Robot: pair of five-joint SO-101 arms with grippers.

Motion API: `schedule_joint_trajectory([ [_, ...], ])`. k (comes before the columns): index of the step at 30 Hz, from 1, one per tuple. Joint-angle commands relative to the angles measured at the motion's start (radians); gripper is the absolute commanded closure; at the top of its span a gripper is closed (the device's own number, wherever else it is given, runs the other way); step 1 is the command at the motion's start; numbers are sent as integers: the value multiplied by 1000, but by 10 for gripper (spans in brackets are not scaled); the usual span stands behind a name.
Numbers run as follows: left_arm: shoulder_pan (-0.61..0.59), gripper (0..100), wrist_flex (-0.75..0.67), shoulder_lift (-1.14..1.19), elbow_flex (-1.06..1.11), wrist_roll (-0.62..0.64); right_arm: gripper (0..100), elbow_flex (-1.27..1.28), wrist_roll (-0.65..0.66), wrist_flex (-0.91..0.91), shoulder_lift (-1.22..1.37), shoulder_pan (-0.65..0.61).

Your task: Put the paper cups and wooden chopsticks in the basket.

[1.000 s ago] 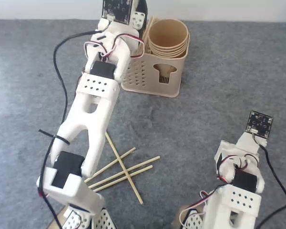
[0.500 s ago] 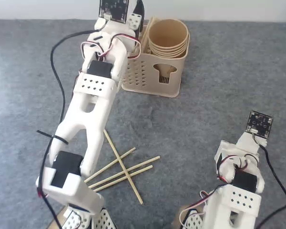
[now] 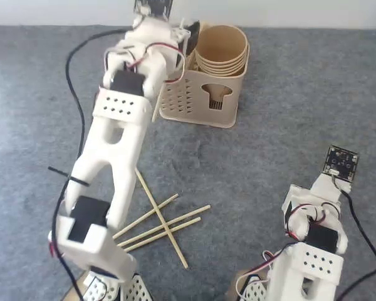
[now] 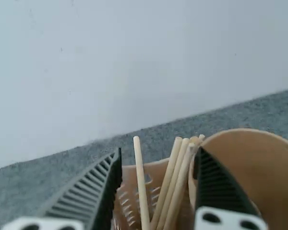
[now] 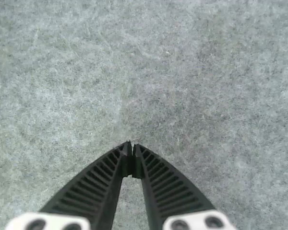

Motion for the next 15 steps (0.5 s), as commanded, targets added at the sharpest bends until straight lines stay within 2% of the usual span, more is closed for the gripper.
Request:
schedule_joint_trajectory([
  [1, -17, 761, 256, 121, -369, 9, 990, -3, 25, -13, -19, 8],
  [8, -18, 761, 638, 439, -960, 0, 990, -3, 25, -10, -19, 8],
  [12, -21, 769, 783, 588, -1148, -41, 990, -3, 25, -10, -19, 8],
  [15, -25, 821, 832, 641, -1216, -91, 990, -3, 25, -8, -19, 8],
])
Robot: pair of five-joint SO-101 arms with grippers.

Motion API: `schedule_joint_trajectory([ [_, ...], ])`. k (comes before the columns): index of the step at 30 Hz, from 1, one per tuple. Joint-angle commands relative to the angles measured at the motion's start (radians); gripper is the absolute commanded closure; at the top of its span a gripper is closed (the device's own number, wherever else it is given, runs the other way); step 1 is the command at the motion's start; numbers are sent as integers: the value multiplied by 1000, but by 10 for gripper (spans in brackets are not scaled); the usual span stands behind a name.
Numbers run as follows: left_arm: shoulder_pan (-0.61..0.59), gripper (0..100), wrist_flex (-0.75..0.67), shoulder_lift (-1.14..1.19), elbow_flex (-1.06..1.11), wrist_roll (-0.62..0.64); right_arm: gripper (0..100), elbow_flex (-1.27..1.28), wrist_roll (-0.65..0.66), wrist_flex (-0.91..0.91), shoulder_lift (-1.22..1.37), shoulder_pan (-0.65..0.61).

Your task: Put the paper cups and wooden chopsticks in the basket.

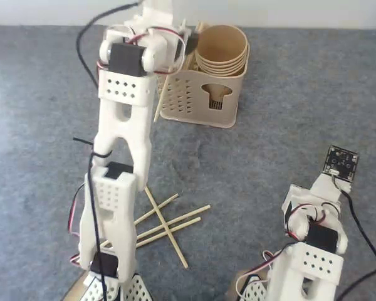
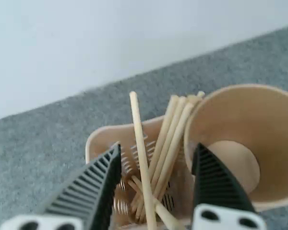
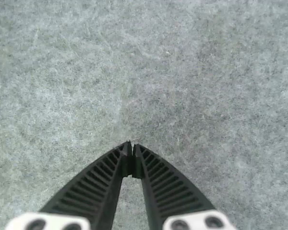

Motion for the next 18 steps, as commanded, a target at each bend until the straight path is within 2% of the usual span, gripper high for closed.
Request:
schedule_joint_trajectory([
  [1, -18, 833, 57, 49, -104, -63, 990, -3, 25, -8, -19, 8],
  [13, -15, 844, 94, 52, -110, -84, 990, -3, 25, -10, -19, 7],
  [18, -11, 844, 98, 52, -225, -35, 990, -3, 25, -10, -19, 7],
])
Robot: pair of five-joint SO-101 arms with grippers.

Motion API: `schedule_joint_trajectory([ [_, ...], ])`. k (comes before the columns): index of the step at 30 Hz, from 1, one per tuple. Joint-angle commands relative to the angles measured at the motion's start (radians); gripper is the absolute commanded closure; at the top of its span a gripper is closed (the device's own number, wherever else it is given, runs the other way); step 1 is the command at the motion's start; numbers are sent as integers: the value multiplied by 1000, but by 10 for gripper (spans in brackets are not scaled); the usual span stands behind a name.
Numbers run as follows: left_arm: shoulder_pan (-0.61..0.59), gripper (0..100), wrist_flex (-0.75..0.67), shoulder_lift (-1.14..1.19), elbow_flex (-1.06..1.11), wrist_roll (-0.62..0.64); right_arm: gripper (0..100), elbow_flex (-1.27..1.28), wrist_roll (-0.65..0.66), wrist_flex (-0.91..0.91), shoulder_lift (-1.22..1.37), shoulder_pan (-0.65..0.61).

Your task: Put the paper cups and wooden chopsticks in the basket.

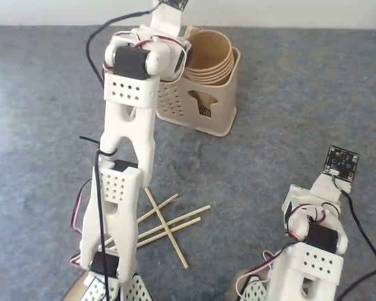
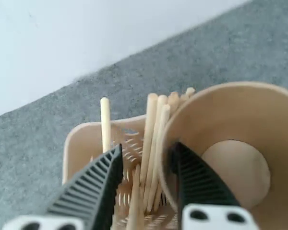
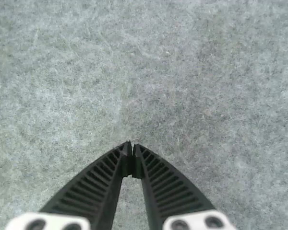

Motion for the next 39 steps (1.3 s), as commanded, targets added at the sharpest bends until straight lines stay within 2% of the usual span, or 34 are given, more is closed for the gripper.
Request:
schedule_joint_trajectory([
  [1, -12, 844, 9, -17, -120, 58, 990, -3, 25, -10, -19, 7],
  [9, -2, 766, 2, -114, -116, 149, 990, -3, 25, -8, -19, 7],
  [14, -18, 761, 23, -140, -107, 150, 990, -3, 25, -7, -19, 7],
  [19, -109, 761, 95, -167, -110, 155, 990, -3, 25, -5, -19, 7],
  [25, -301, 758, 97, -293, -90, 196, 990, -3, 25, -5, -19, 5],
  [27, -345, 758, 98, -356, -19, 196, 990, -3, 25, -5, -19, 5],
  [30, -379, 758, 98, -477, 208, 196, 990, -3, 25, -7, -19, 5],
  [35, -374, 758, 84, -695, 639, 180, 990, -3, 25, -8, -19, 5],
  [39, -376, 758, 15, -793, 888, 176, 990, -3, 25, -8, -19, 5],
])
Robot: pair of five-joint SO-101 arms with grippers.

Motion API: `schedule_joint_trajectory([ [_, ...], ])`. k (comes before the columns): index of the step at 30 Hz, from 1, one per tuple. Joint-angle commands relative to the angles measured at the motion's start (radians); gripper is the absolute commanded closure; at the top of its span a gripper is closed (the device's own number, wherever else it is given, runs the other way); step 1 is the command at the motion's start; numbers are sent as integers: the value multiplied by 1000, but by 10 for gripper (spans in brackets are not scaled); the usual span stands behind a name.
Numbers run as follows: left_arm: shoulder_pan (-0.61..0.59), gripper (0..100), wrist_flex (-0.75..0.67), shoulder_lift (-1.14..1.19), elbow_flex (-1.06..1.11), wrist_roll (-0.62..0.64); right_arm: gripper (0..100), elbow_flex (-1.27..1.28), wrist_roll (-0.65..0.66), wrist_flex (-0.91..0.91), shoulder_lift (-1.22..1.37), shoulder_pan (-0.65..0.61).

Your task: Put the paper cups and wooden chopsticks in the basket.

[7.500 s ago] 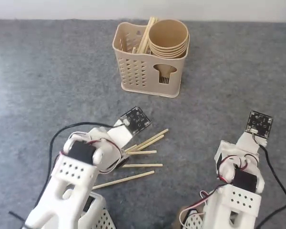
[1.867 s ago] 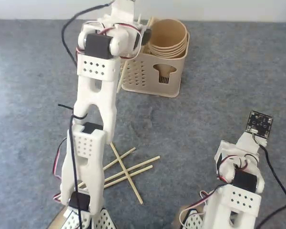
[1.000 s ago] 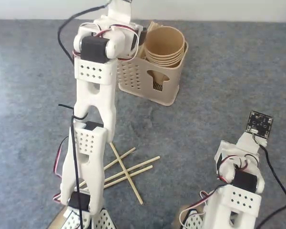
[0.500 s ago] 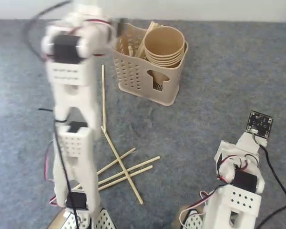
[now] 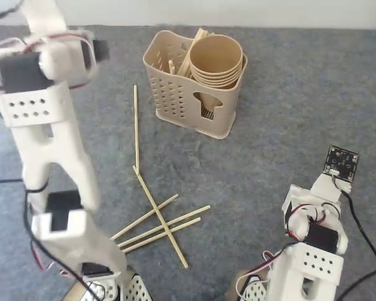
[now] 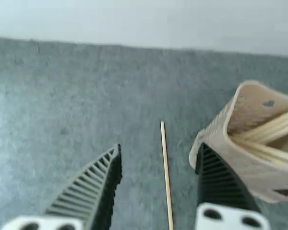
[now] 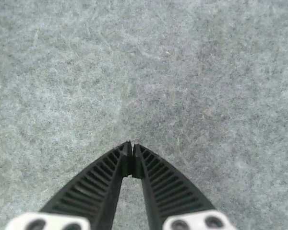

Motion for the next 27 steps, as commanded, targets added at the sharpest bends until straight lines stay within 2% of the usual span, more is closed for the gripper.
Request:
schedule_joint_trajectory([
  [1, -6, 758, -61, -123, 216, -9, 990, -3, 25, -8, -19, 5],
  [5, -6, 759, -153, -129, 466, -11, 990, -3, 25, -7, -19, 5],
  [10, -3, 760, -382, -138, 788, -8, 990, -3, 25, -7, -19, 5],
  [14, 25, 760, -543, -129, 966, -6, 990, -3, 25, -7, -19, 5],
  [22, 97, 761, -868, -126, 1199, -3, 990, -3, 25, -7, -19, 5],
  [27, 98, 761, -893, -46, 1193, 44, 990, -3, 25, -7, -19, 5],
])
